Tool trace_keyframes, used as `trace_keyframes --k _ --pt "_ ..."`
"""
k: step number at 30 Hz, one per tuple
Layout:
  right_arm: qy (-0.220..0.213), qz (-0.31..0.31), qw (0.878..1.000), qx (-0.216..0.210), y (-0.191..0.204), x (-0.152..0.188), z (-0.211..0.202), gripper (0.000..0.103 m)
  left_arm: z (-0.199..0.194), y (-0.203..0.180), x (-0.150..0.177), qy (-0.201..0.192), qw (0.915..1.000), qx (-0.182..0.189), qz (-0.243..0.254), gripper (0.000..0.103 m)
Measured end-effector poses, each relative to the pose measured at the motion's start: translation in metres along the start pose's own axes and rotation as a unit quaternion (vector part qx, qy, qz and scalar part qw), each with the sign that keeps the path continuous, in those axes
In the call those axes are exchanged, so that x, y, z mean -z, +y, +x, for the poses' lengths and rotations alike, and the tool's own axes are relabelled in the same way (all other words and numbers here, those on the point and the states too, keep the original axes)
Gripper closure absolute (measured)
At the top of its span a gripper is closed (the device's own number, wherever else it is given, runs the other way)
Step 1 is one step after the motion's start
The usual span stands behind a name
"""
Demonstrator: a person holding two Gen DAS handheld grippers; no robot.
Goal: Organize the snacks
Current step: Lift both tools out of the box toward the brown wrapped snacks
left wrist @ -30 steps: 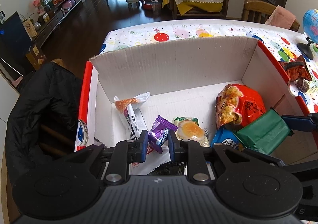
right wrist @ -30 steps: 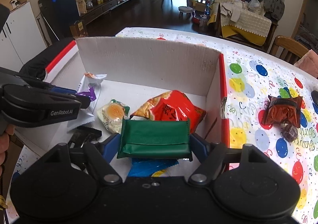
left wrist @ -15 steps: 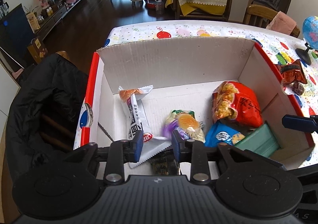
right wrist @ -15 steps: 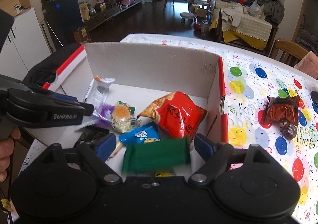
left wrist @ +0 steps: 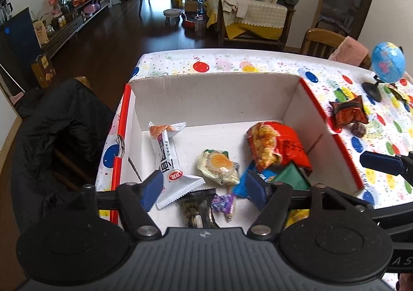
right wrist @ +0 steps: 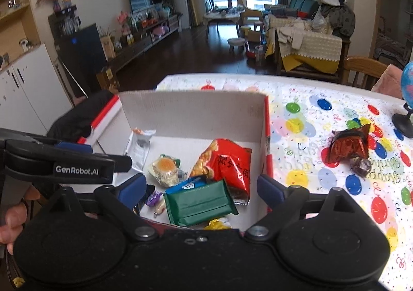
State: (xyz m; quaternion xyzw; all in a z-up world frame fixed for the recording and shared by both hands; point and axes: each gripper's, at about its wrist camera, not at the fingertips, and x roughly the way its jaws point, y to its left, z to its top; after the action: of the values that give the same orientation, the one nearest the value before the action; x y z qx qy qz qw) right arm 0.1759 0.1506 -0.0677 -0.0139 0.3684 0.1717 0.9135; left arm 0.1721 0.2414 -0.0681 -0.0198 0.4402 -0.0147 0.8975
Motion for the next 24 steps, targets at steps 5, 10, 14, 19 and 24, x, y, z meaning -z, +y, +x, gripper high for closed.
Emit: trace_keyframes --k 5,10,14,19,24 --pt "-0.027 0.010 1.000 -0.001 -0.004 0.001 -0.023 0.008 -0.021 -0.005 0.001 -0.020 0.9998 0.007 0.001 0.031" --pt "-0.048 0.030 0.998 -0.006 -0.010 0.002 -0.042 0.008 -0.043 -0.012 0.001 -0.041 0.9990 0.018 0.004 0.027" --pt "-0.063 0.045 0.997 -0.011 -0.016 0.004 -0.056 0.006 -0.056 -0.021 0.001 -0.054 0.9981 0.027 0.010 0.027" --pt "-0.089 0.073 0.993 -0.019 -0.032 0.009 -0.074 0.001 -0.068 -0.037 -0.001 -0.069 0.9968 0.038 0.013 0.020" --pt "-0.106 0.085 0.991 -0.014 -0.053 0.012 -0.088 0.000 -0.073 -0.060 -0.004 -0.081 0.9955 0.047 0.018 0.016"
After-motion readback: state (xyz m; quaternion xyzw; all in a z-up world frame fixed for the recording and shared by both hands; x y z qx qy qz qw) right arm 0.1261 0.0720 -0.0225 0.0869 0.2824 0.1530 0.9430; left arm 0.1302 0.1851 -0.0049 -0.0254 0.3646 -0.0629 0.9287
